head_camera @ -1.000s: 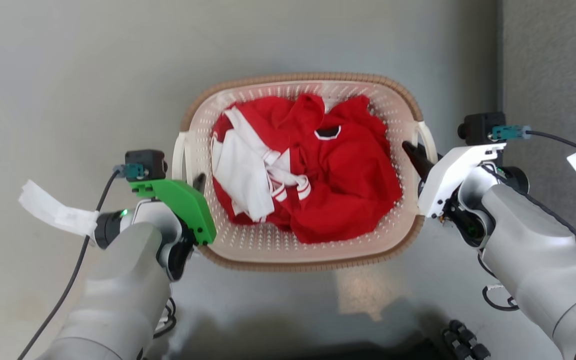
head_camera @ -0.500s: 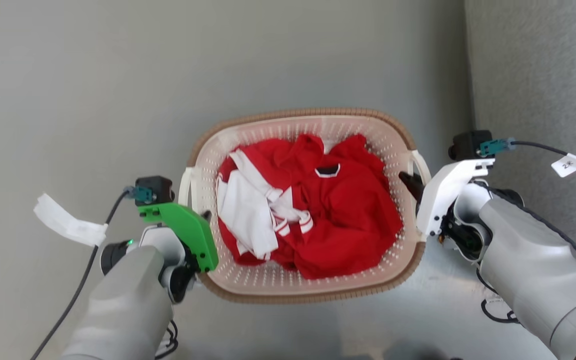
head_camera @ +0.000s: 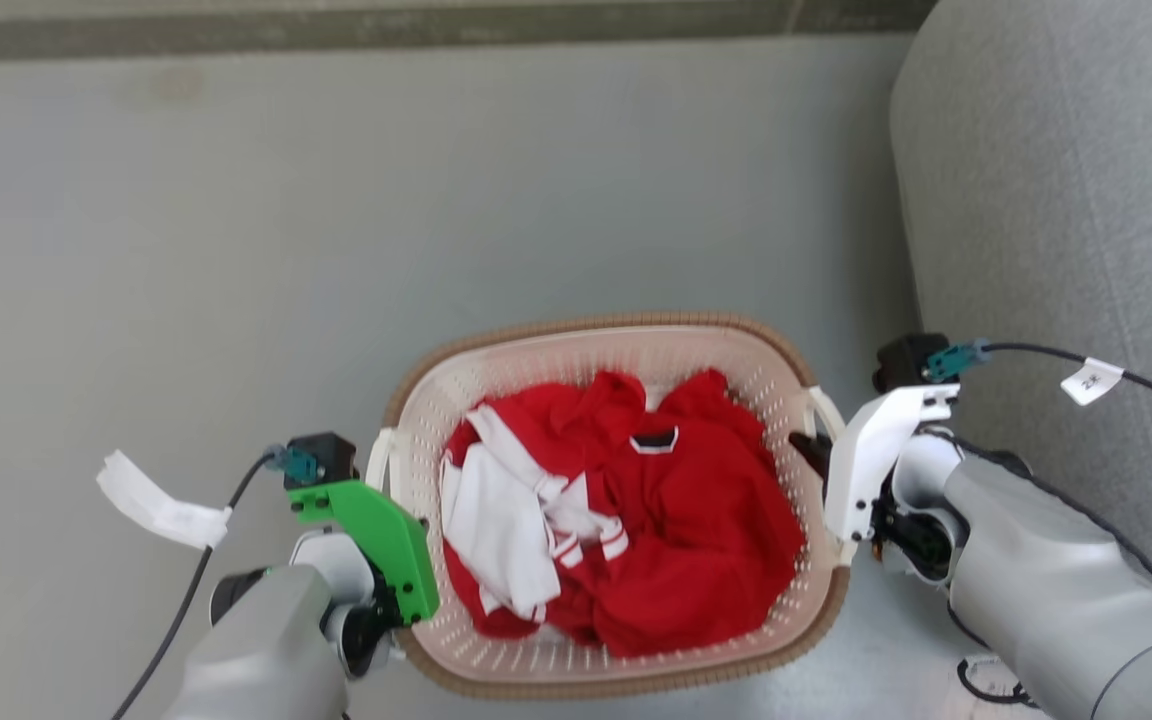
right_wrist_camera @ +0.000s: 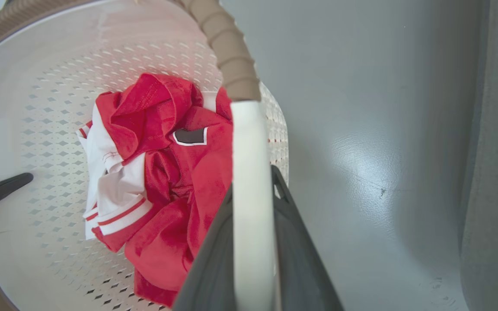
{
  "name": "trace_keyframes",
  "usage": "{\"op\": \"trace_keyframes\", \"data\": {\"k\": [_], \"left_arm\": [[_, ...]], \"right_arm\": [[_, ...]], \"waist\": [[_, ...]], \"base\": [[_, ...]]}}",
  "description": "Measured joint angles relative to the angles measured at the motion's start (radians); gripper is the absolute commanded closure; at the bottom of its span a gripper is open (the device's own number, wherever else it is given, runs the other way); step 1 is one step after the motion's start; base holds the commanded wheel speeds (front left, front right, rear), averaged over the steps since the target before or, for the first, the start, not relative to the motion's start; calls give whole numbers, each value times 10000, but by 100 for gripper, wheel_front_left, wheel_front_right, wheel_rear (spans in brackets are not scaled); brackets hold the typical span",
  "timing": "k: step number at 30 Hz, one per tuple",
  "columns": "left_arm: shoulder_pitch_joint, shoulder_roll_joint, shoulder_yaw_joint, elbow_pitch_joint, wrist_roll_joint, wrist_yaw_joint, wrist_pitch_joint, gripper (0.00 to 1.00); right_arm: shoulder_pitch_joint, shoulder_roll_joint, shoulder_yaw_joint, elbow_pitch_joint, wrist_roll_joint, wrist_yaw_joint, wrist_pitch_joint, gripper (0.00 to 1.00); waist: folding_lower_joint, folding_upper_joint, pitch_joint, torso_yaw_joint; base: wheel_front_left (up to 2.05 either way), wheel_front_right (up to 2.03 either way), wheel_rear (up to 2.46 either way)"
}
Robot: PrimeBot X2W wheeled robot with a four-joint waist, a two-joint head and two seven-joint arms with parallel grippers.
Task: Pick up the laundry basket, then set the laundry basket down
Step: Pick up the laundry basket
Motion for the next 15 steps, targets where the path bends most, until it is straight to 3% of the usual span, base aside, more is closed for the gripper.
{"op": "trace_keyframes", "data": {"k": [15], "left_arm": [[1140,4,-320,359,-520,-119,683,100]], "right_arm": [[833,453,458,648,351,-2,886,100]], "waist": [[0,0,-2054,118]], "base": [[0,0,0]]}}
